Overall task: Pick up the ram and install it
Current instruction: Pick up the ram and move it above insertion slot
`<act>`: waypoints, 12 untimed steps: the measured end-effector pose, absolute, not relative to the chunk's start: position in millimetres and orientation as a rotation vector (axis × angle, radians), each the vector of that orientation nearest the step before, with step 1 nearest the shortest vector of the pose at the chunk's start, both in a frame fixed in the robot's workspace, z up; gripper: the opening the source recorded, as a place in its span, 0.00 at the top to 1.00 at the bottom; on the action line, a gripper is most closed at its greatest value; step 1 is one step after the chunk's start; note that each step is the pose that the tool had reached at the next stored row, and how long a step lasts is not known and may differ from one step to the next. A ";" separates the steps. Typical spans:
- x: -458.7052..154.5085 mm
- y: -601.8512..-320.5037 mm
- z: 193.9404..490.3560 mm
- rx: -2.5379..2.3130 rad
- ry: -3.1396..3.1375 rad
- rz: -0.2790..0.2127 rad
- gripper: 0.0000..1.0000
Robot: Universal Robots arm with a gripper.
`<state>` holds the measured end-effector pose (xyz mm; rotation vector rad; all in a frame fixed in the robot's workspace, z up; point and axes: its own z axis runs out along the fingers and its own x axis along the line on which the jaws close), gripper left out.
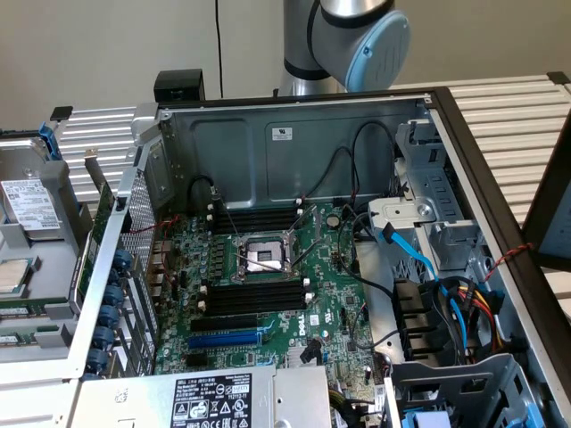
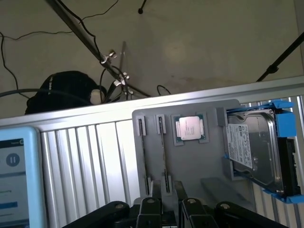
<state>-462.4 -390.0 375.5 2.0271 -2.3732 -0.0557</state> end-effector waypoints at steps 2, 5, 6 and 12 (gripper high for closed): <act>-462.5 -392.5 374.7 2.027 -2.373 -0.056 0.76; -462.5 -395.7 372.1 2.027 -2.373 -0.056 0.76; -462.5 -396.7 370.9 2.027 -2.373 -0.056 0.76; -462.5 -399.9 362.9 2.027 -2.373 -0.056 0.76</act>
